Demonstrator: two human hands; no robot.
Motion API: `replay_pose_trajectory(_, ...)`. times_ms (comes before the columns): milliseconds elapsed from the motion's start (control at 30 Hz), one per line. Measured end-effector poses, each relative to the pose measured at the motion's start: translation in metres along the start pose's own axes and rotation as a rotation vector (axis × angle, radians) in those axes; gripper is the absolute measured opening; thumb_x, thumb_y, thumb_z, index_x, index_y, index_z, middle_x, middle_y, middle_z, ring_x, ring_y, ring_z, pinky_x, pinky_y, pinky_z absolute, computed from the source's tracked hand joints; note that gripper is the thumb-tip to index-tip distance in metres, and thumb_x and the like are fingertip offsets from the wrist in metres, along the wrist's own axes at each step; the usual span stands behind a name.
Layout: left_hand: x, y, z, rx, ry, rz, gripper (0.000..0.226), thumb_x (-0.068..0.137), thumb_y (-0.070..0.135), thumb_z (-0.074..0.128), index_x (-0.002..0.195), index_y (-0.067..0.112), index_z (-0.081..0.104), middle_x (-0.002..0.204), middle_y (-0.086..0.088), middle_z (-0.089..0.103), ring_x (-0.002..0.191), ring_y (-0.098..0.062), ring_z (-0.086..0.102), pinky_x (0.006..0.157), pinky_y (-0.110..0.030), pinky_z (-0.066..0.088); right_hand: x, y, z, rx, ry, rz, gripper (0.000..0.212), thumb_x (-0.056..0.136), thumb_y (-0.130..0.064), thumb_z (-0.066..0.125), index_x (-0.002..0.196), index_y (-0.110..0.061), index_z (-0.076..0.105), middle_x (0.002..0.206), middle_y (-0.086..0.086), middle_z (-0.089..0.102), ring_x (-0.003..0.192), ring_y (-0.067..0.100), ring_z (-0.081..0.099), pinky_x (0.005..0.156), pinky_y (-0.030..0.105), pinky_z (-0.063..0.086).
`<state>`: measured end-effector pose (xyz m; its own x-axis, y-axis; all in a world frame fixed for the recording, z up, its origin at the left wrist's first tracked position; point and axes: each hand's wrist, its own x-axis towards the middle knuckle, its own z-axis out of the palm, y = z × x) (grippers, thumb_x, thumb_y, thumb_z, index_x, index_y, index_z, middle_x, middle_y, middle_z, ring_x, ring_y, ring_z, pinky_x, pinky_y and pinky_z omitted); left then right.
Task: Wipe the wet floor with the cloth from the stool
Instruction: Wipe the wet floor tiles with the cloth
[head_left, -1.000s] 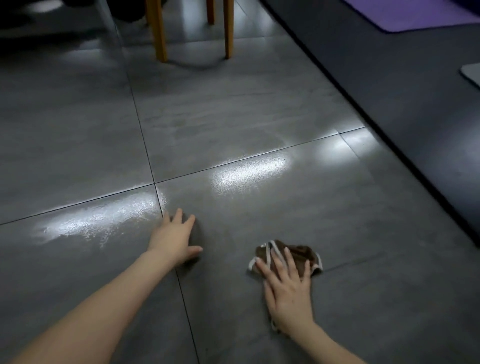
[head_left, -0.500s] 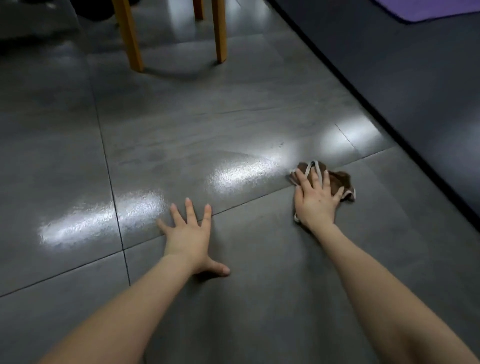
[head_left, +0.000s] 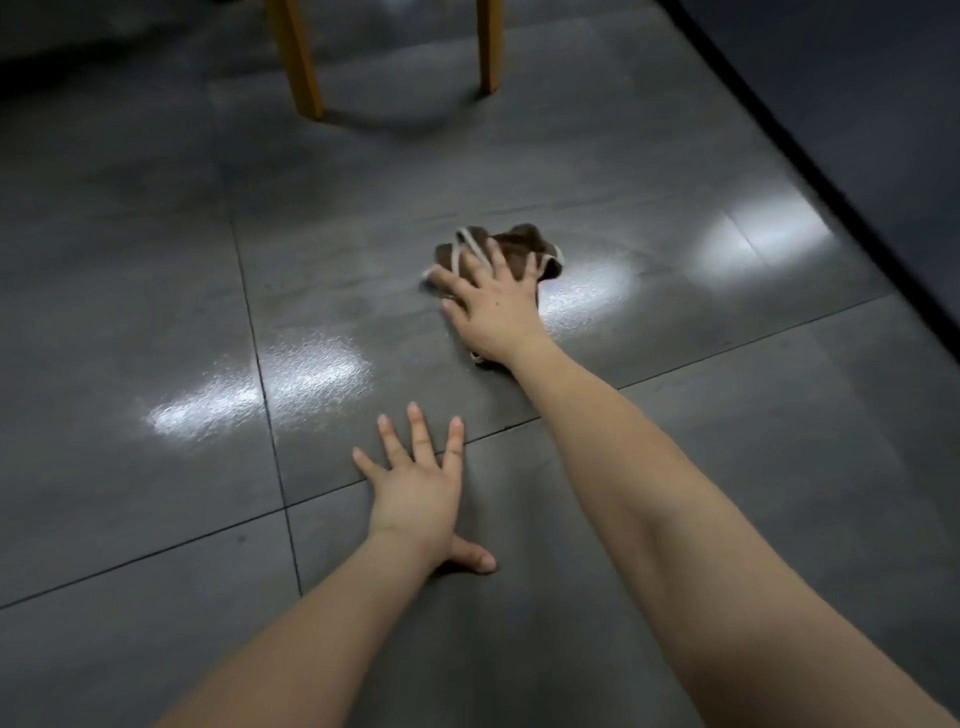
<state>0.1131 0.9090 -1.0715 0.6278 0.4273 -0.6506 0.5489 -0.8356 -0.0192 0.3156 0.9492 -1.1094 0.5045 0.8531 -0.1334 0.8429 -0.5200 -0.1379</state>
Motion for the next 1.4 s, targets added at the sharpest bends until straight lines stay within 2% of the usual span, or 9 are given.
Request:
replay_pose_trajectory(167,-0.002,0.0,-0.001,-0.007,0.018,-0.003,0.145,0.044,0.074,0.069,0.142,0.018,-0.022,0.15,-0.027,-0.024,0.136,-0.056,-0.014,0.104,-0.073,0.01,-0.06,-0.014,0.018,0.02,0.041,-0.394,0.044,0.093,-0.047,0.032,0.134,-0.041,0.05,0.15,0.0,0.04,0.145,0.027,0.023,0.11,0.066,0.007)
replay_pose_trajectory(267,-0.002,-0.002,0.001,0.0,0.033,-0.012,0.145,0.043,0.075,0.069,0.142,0.021,-0.022,0.151,-0.024,-0.024,0.137,-0.054,-0.013,0.105,-0.072,0.014,-0.11,0.02,0.028,0.068,0.148,-0.183,0.043,0.091,-0.046,0.034,0.128,-0.04,0.056,0.146,0.0,0.047,0.14,0.028,0.035,0.107,0.068,0.019)
replay_pose_trajectory(467,-0.014,0.004,0.001,-0.111,0.059,-0.1,0.136,0.047,0.068,0.074,0.143,0.032,-0.016,0.155,-0.013,-0.019,0.141,-0.048,-0.004,0.103,-0.068,0.023,-0.266,0.081,0.036,0.086,0.195,0.308,0.049,0.091,-0.046,0.026,0.136,-0.041,0.046,0.153,-0.001,0.035,0.145,0.025,0.022,0.111,0.064,0.009)
replay_pose_trajectory(633,-0.048,0.003,0.025,-0.212,0.096,-0.062,0.101,0.068,0.061,0.065,0.145,0.031,0.007,0.158,-0.014,-0.001,0.141,-0.046,0.007,0.109,-0.06,0.026,-0.401,0.029,0.059,0.085,0.232,0.343,0.046,0.092,-0.04,0.034,0.136,-0.039,0.047,0.152,0.002,0.036,0.143,0.027,0.023,0.112,0.062,0.011)
replay_pose_trajectory(800,-0.098,-0.029,0.033,-0.427,0.281,0.104,0.06,0.085,0.036,0.058,0.139,0.019,0.037,0.146,-0.01,0.042,0.135,-0.029,0.038,0.107,-0.035,0.035,-0.475,-0.055,0.081,0.095,0.216,0.268,0.048,0.091,-0.043,0.038,0.139,-0.039,0.042,0.153,0.002,0.032,0.144,0.029,0.021,0.111,0.063,0.011)
replay_pose_trajectory(1067,-0.169,-0.104,0.017,-0.804,0.63,0.149,0.026,0.084,0.016,0.054,0.105,0.01,0.067,0.104,-0.013,0.071,0.095,-0.029,0.065,0.09,-0.037,0.051,-0.441,-0.211,0.082,0.215,0.089,0.025,0.048,0.088,-0.041,0.046,0.136,-0.037,0.045,0.144,0.002,0.048,0.142,0.031,0.027,0.109,0.065,0.012)
replay_pose_trajectory(1233,-0.231,-0.166,0.066,-0.888,0.549,0.016,0.024,0.086,0.015,0.053,0.106,0.013,0.067,0.102,-0.01,0.07,0.093,-0.026,0.064,0.083,-0.03,0.048,-0.453,-0.317,0.082,0.336,-0.275,-0.322,0.07,0.079,-0.013,0.058,0.145,-0.026,0.037,0.146,0.002,0.045,0.146,0.028,0.019,0.109,0.067,-0.003)
replay_pose_trajectory(1300,-0.261,-0.184,0.083,-0.913,0.511,-0.043,0.024,0.086,0.012,0.054,0.107,0.012,0.066,0.098,-0.007,0.068,0.089,-0.023,0.063,0.08,-0.025,0.042,-0.468,-0.348,0.076,0.35,-0.441,-0.441,0.058,0.088,-0.006,0.053,0.143,-0.019,0.041,0.148,0.004,0.043,0.145,0.025,0.02,0.111,0.06,-0.008)
replay_pose_trajectory(1400,-0.312,-0.206,0.096,-0.96,0.454,-0.077,0.025,0.085,0.005,0.054,0.107,0.005,0.066,0.1,-0.013,0.069,0.091,-0.027,0.063,0.085,-0.029,0.046,-0.489,-0.374,0.042,0.611,-0.486,-0.309,0.049,0.081,0.004,0.059,0.128,-0.01,0.059,0.138,0.009,0.054,0.134,0.024,0.042,0.117,0.049,0.019)
